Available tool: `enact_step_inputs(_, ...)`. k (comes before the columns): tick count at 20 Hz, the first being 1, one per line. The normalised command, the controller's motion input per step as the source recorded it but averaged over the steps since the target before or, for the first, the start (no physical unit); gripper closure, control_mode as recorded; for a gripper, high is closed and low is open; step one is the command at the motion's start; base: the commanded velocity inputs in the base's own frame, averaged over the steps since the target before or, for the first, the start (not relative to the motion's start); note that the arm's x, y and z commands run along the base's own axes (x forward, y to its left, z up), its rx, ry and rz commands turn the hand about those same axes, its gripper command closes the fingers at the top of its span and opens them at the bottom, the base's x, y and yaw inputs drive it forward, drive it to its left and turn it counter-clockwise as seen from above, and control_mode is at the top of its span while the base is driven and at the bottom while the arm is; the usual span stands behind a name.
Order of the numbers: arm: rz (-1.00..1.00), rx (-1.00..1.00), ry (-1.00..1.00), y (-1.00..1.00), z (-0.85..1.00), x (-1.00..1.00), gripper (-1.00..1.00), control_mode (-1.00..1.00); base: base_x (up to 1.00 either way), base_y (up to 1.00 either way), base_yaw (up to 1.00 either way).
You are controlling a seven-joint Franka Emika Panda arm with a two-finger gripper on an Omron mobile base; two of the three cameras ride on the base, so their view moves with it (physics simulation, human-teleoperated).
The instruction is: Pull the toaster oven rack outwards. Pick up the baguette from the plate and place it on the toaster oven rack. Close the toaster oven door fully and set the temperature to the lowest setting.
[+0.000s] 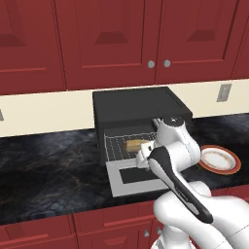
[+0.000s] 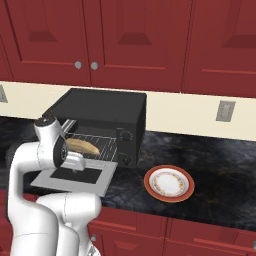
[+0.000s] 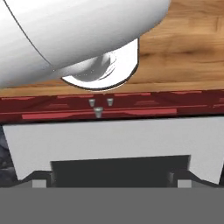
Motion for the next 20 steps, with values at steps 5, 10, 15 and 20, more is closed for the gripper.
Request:
enact_step_inputs(5,0.00,0.00,0.00,0.08,-0.20,0.21,-1.00,-1.00,0.00,0.00,0.00)
enact_step_inputs(10,0.00,0.00,-0.01,0.20,-0.21,0.19,-1.00,-1.00,0.00,0.00,0.00)
enact_step_inputs(15,0.00,0.00,0.00,0.20,-0.17,0.21,-1.00,-1.00,0.00,0.00,0.00)
enact_step_inputs(20,0.00,0.00,0.00,0.03,-0.12,0.23,-1.00,-1.00,0.00,0.00,0.00)
